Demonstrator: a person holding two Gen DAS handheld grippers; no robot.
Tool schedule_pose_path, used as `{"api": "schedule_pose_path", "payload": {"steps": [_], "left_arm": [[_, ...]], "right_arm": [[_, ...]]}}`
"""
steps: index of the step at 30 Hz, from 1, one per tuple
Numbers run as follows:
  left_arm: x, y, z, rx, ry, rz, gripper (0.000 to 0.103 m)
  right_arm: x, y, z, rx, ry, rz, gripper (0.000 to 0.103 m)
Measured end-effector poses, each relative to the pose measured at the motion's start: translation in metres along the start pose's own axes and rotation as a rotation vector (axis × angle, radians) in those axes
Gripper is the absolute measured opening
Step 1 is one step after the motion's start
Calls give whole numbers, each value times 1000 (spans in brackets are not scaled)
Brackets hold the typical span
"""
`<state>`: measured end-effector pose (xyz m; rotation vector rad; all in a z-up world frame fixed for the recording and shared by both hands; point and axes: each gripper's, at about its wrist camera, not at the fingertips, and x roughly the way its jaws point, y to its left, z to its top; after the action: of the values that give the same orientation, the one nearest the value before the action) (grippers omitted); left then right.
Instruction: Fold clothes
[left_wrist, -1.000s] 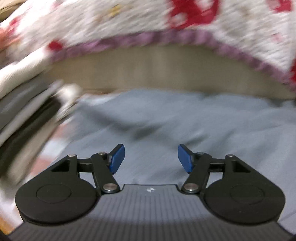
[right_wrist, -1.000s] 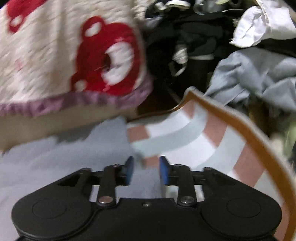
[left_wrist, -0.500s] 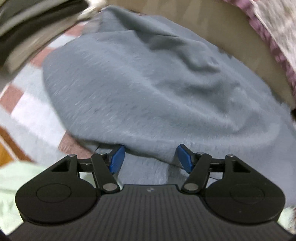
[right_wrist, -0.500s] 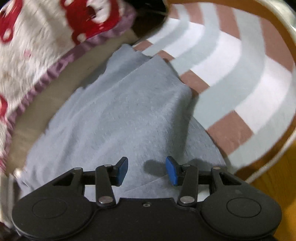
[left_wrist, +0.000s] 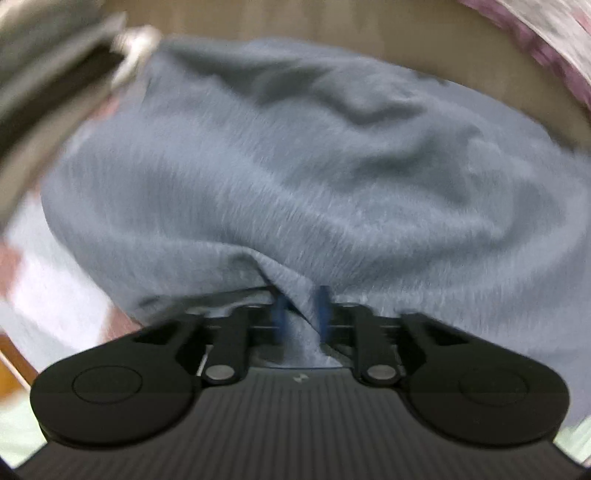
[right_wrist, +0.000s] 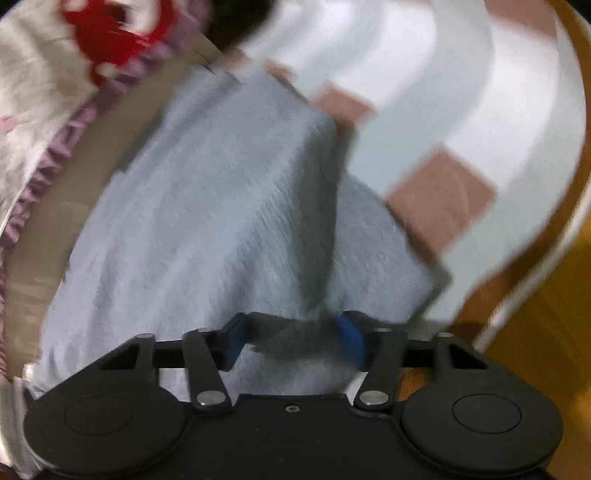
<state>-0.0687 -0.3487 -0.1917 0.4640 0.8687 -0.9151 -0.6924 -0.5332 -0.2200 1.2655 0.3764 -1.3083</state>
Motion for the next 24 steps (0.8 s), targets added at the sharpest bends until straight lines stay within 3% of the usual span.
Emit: {"api": "schedule_pose_path", "payload": {"steps": [5, 8, 11, 13, 14, 15, 19, 21, 24], "left_arm": [[-70, -4, 25, 91, -222, -4, 4], [-88, -6, 38, 80, -289, -18, 4], [-87, -12, 36, 81, -313, -16, 4], [-86, -13, 37, 76, -329, -15, 4], [-87, -13, 38, 67, -338, -18, 4], [-87, -13, 41, 48, -350, -24, 4], [-86, -10, 58, -32, -386, -44, 4], [-84, -13, 60, -18, -390, -36, 4], [-77, -16, 57, -17, -374, -35, 4]], "right_arm": [[-51, 20, 3, -168, -247, 17, 2], [-81, 26, 18, -196, -284, 124, 2], [-76, 32, 20, -217, -157, 116, 10], [-64, 31, 16, -234, -112, 80, 34], [-53, 29, 13, -224, -94, 40, 64], [-44, 25, 11, -204, -98, -3, 71], [-19, 4, -2, -238, -137, -209, 71], [-17, -5, -7, -293, -153, -204, 68], [-10, -19, -3, -294, -90, -154, 67]]}}
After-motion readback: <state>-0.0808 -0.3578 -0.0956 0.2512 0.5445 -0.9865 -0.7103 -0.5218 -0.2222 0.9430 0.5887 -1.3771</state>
